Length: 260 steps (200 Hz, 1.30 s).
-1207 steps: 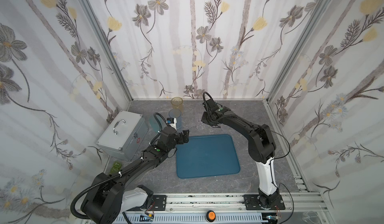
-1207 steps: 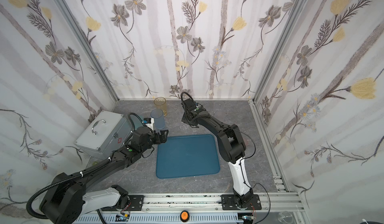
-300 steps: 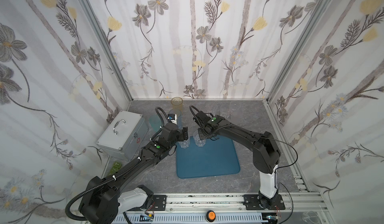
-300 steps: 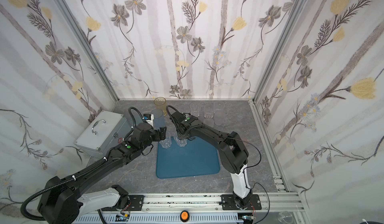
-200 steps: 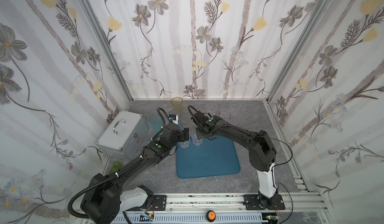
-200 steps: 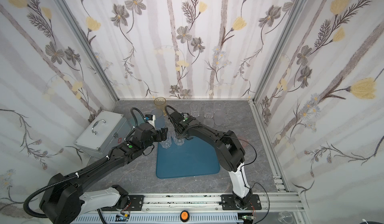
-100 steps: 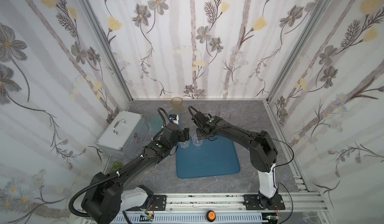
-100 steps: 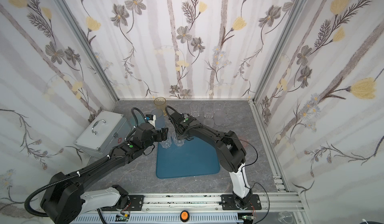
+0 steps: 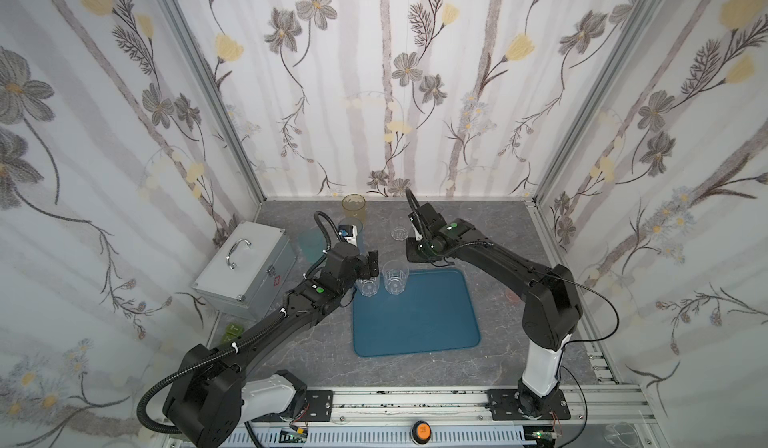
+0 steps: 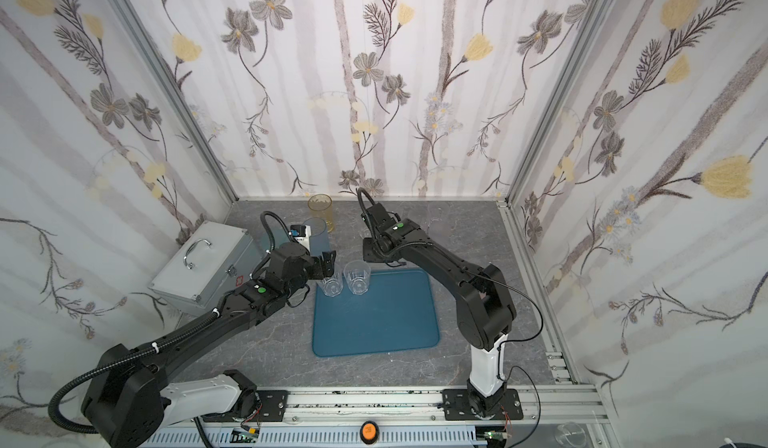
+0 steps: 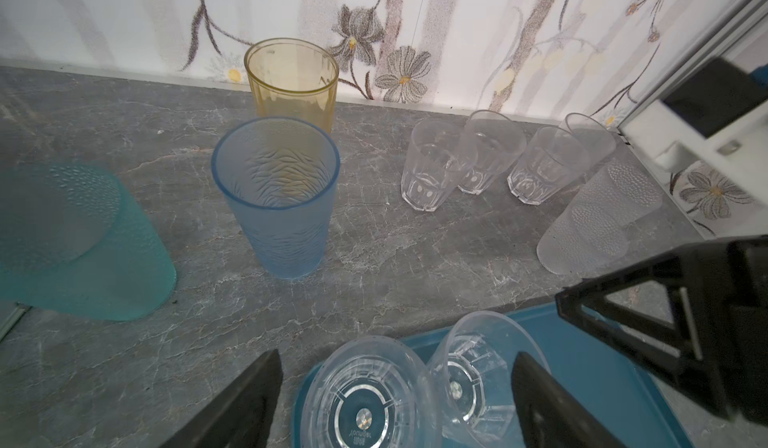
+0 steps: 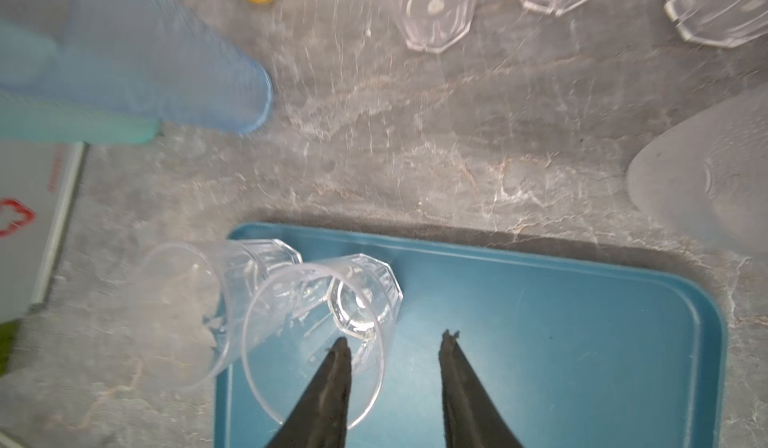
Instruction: Place the glasses into the tray
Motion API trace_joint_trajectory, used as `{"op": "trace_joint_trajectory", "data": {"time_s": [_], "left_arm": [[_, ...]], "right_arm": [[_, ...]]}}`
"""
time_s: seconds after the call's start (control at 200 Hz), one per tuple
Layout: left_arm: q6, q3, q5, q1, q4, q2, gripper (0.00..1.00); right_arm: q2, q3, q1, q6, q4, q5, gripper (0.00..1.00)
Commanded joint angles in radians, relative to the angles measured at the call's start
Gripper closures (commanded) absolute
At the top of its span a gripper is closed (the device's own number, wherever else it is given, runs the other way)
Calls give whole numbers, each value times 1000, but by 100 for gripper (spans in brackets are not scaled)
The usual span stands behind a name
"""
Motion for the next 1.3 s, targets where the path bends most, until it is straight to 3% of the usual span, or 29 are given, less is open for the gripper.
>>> {"op": "trace_joint_trajectory", "data": {"time_s": [0.0, 0.38, 0.859, 1.079, 1.294], "left_arm": [[34, 64, -46, -21, 49, 70, 12], [107, 289, 21, -215, 77, 391, 12], [134, 306, 7, -232, 77, 440, 11], [141, 293, -13, -231, 77, 424, 11], [150, 272, -42, -227, 77, 394, 11]], "right_arm": [[9, 30, -65, 27, 80, -50, 61], [202, 243, -244, 146, 124, 53, 52], [462, 475, -286, 234, 154, -13, 53], [508, 489, -286, 262, 191, -45, 59], [475, 475, -279, 231, 161, -27, 82]]}}
